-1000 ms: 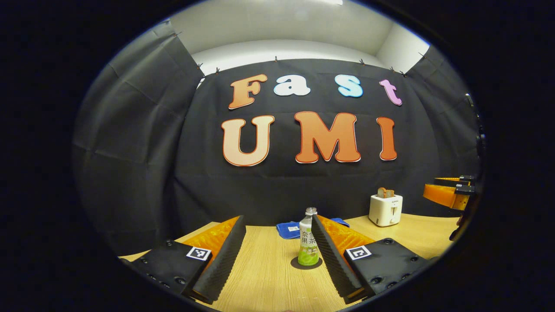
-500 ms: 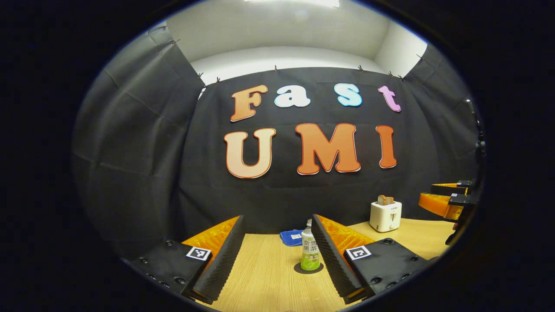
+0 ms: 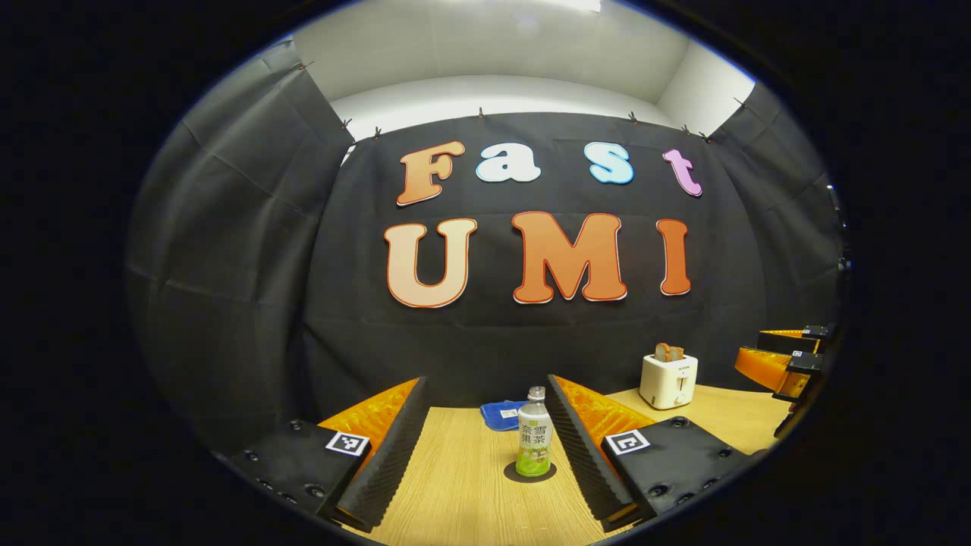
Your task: Open the teacup lid with one hand, grasp the water bottle and pour water into the teacup with the other hand; after pouring, place the water bottle on the coaster and then close the teacup lid.
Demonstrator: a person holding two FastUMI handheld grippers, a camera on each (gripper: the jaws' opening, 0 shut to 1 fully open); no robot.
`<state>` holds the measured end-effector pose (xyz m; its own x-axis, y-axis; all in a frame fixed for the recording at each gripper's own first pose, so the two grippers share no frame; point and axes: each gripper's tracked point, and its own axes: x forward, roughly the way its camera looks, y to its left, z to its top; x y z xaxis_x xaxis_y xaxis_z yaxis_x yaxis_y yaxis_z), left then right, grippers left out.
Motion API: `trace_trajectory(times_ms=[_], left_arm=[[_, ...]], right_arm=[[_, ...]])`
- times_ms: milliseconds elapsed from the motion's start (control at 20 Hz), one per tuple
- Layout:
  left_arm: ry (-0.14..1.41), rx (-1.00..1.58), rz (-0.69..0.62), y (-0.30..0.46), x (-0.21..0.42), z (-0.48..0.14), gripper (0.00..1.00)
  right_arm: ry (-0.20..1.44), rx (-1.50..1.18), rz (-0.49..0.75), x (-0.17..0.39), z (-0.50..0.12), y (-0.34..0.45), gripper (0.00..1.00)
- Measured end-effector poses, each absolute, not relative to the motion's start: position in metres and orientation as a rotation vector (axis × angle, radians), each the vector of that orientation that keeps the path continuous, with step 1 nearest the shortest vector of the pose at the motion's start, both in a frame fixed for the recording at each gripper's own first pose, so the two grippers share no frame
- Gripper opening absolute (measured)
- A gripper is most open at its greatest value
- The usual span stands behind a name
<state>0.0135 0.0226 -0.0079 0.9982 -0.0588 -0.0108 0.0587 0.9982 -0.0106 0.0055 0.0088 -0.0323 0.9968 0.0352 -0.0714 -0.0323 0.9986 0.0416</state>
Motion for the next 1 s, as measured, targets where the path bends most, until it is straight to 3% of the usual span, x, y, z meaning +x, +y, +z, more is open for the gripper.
trace_trajectory(times_ms=[1000], left_arm=[[0.033, 0.024, -0.008, 0.032, 0.024, -0.004, 0.96]], right_arm=[[0.041, 0.050, 0.007, 0.017, -0.020, 0.012, 0.83]])
